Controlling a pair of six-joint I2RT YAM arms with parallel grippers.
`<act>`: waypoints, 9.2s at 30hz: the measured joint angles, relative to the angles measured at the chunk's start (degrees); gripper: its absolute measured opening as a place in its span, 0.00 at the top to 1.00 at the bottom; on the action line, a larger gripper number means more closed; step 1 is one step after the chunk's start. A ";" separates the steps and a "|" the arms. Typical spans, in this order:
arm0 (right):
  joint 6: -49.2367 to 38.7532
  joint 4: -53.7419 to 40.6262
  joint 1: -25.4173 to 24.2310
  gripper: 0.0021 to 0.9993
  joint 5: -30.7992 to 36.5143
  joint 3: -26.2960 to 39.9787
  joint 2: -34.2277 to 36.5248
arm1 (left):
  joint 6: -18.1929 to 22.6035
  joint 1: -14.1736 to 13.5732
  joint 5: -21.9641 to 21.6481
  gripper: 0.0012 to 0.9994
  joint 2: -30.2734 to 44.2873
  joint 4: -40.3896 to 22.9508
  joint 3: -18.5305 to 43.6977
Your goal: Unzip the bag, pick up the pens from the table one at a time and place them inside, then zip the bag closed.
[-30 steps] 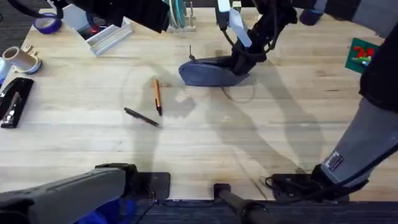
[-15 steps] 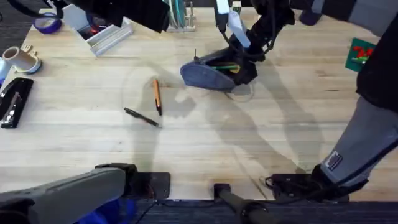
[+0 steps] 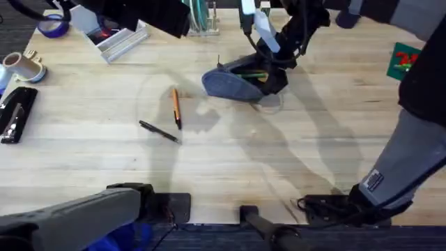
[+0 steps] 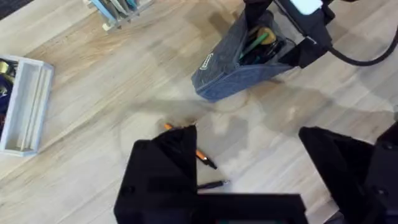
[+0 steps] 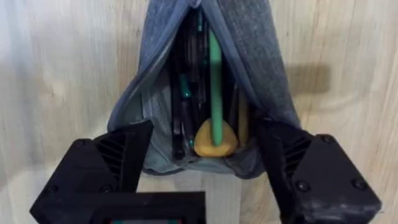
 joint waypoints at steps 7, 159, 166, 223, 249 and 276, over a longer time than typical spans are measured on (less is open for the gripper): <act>3.99 -1.74 0.53 0.00 0.86 1.56 -2.56 | 0.00 0.00 0.00 0.00 0.00 0.00 0.01; 50.82 -11.11 -2.37 0.00 11.40 -14.27 -57.92 | -78.94 4.81 -23.21 0.01 -13.51 24.09 -61.18; 50.82 -11.07 -2.37 0.00 11.40 -14.29 -56.42 | -76.84 6.49 -21.94 0.01 -12.31 25.69 -62.42; 50.83 -11.22 -2.37 0.00 11.42 -14.29 -56.37 | -67.34 8.28 -19.26 0.96 -7.29 31.52 -59.33; 50.82 -11.22 -2.37 0.00 11.42 -14.29 -56.37 | -38.64 8.26 -19.45 0.96 -17.84 20.17 -36.36; 50.83 -11.22 -2.37 0.00 11.42 -14.29 -56.37 | -11.48 -9.75 -19.50 0.96 1.31 10.07 -10.34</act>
